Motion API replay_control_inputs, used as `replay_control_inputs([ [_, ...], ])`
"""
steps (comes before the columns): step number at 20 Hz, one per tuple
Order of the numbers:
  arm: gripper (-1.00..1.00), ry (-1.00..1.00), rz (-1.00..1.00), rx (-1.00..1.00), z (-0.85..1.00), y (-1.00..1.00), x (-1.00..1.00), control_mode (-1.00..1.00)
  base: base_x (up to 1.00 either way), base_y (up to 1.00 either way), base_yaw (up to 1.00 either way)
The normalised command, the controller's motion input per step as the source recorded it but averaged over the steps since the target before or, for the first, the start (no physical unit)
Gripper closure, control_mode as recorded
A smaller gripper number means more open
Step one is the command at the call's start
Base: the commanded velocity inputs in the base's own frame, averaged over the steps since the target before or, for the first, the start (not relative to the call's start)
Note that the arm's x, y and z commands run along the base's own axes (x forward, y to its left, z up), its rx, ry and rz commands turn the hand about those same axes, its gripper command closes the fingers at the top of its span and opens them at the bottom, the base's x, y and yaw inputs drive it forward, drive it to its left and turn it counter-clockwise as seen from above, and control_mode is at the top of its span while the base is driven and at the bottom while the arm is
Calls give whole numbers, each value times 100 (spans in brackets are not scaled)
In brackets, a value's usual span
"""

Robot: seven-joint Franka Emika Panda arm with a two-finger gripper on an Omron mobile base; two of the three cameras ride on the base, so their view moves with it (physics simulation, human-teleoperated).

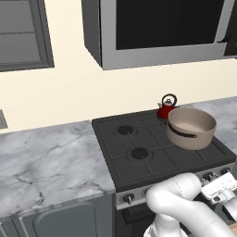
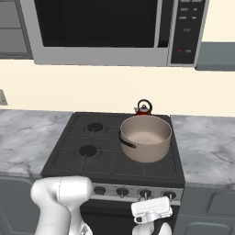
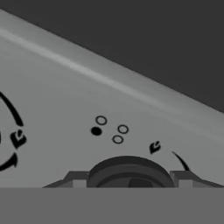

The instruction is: Pick the kettle from the cabinet and place it on a stove burner. Then pick the pot from the counter and place it on another stove burner. Finally, turn both burners on.

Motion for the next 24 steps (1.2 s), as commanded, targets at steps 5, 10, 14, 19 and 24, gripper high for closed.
replay_control_inputs([
  [5,100,0,4,-17,15,-28,0,-100,0,0,0],
  [10,100,-1,4,-18,15,-27,0,-100,0,0,0],
  [14,100,-1,4,-18,16,-28,0,-100,0,0,0],
  [19,100,-2,4,-18,12,-25,0,-100,0,0,0],
  [24,100,-4,3,-17,8,-20,0,-100,0,0,0],
])
